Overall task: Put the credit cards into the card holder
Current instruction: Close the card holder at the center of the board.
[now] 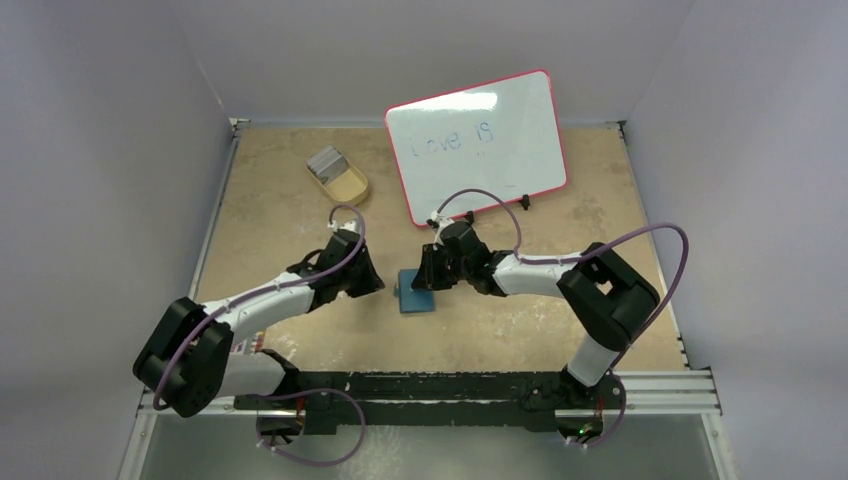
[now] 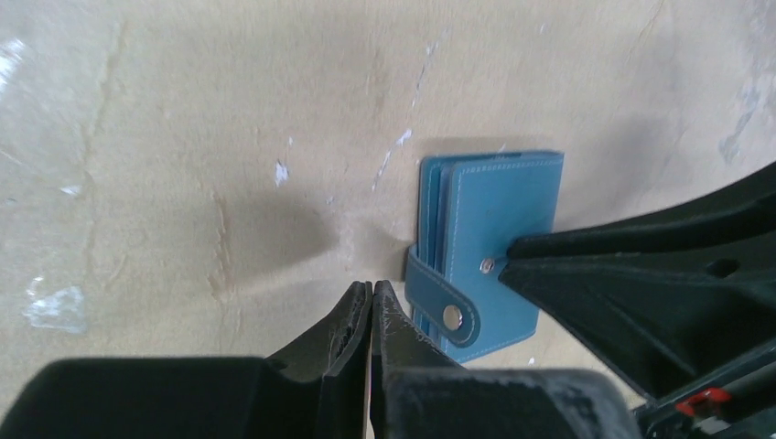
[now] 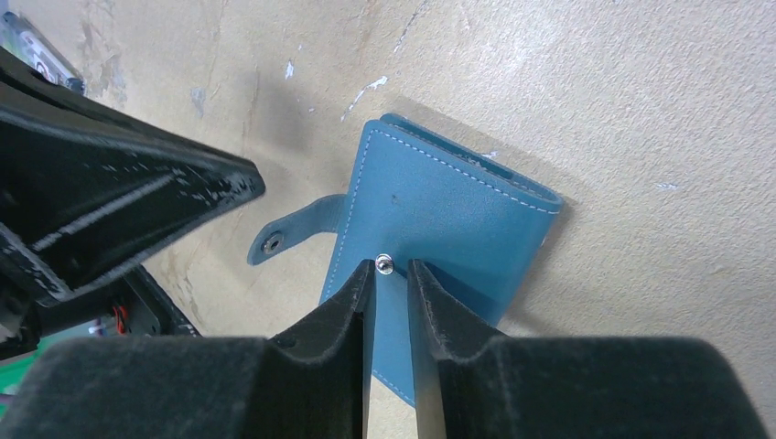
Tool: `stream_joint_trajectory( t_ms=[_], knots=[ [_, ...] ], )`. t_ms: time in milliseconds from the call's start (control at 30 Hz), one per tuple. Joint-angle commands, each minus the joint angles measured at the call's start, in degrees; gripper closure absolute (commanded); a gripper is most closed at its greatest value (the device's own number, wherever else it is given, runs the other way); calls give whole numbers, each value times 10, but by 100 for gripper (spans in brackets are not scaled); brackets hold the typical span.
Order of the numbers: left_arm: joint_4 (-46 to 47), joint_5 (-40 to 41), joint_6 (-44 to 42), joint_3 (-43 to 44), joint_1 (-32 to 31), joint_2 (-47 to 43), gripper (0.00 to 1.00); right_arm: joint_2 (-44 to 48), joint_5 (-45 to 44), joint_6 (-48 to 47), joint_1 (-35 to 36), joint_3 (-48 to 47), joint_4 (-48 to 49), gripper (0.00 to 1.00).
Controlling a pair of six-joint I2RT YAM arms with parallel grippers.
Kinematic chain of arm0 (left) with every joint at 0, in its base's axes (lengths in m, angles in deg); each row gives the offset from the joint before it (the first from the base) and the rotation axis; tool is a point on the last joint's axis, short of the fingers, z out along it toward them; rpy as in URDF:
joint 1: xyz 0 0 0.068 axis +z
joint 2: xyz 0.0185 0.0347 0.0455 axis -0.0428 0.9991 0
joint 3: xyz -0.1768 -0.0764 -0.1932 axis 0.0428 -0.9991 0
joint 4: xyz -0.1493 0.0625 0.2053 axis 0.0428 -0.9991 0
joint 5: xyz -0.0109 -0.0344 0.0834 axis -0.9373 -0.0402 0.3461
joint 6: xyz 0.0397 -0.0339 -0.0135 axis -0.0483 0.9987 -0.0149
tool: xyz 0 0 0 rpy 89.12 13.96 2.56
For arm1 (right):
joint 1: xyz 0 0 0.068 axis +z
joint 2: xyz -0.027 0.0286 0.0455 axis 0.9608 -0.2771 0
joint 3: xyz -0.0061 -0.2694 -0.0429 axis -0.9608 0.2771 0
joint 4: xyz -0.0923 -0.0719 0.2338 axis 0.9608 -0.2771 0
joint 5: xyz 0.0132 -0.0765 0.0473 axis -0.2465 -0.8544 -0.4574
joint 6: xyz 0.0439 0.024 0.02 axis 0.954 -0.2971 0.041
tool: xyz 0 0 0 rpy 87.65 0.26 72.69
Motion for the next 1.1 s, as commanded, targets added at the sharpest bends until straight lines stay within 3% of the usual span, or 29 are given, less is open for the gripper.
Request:
stream_joint_trajectory(
  t_ms=[0, 200, 1067],
  knots=[
    [61, -80, 3, -27, 2, -2, 100, -5, -20, 2, 5, -8, -19, 78],
    [136, -137, 35, -48, 1, 17, 100, 0, -24, 6, 4, -6, -16, 79],
    [135, -110, 11, -13, 1, 43, 100, 13, -16, 22, 5, 8, 10, 81]
  ],
)
